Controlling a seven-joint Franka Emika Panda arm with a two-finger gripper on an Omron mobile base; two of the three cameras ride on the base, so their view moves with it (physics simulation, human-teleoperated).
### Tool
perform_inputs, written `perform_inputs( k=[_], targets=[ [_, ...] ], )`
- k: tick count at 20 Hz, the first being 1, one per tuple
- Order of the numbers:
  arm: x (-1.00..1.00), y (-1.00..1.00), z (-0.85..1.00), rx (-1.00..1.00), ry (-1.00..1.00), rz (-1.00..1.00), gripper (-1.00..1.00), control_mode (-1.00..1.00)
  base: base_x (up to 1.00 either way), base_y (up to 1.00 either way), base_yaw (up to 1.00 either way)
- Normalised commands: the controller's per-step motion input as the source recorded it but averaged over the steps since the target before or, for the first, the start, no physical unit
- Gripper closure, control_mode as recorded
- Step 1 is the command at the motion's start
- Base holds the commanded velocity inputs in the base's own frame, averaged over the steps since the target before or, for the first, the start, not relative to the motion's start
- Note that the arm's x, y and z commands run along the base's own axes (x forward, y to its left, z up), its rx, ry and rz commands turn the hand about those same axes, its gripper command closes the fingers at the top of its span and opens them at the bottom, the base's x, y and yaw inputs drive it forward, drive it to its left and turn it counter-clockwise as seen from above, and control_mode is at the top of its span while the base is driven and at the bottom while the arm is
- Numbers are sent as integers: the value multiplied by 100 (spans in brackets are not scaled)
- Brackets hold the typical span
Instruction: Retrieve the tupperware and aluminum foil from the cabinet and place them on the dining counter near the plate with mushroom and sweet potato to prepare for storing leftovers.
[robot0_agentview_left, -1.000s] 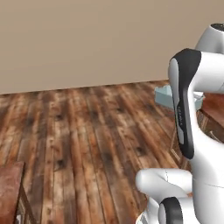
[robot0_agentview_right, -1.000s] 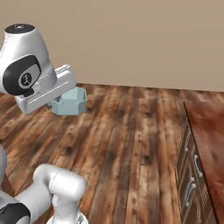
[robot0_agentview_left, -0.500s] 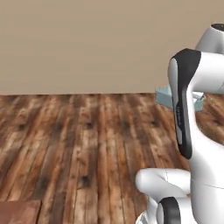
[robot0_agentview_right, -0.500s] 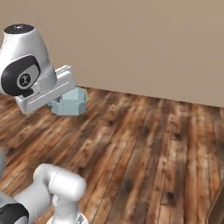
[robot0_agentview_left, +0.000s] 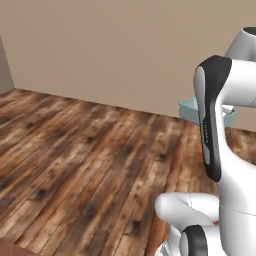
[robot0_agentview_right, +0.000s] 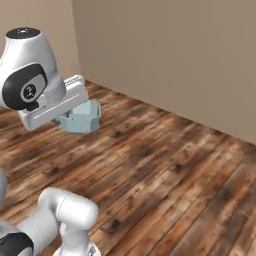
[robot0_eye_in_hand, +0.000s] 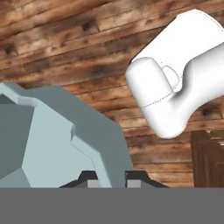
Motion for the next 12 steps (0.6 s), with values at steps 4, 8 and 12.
perform_inputs(
  k=[4,8,12],
  targets=[
    [0,0,0,0,0,0,100,100,100,-3,69],
    [0,0,0,0,0,0,100,100,100,-4,70],
    [0,0,0,0,0,0,100,100,100,-4,71]
  ],
)
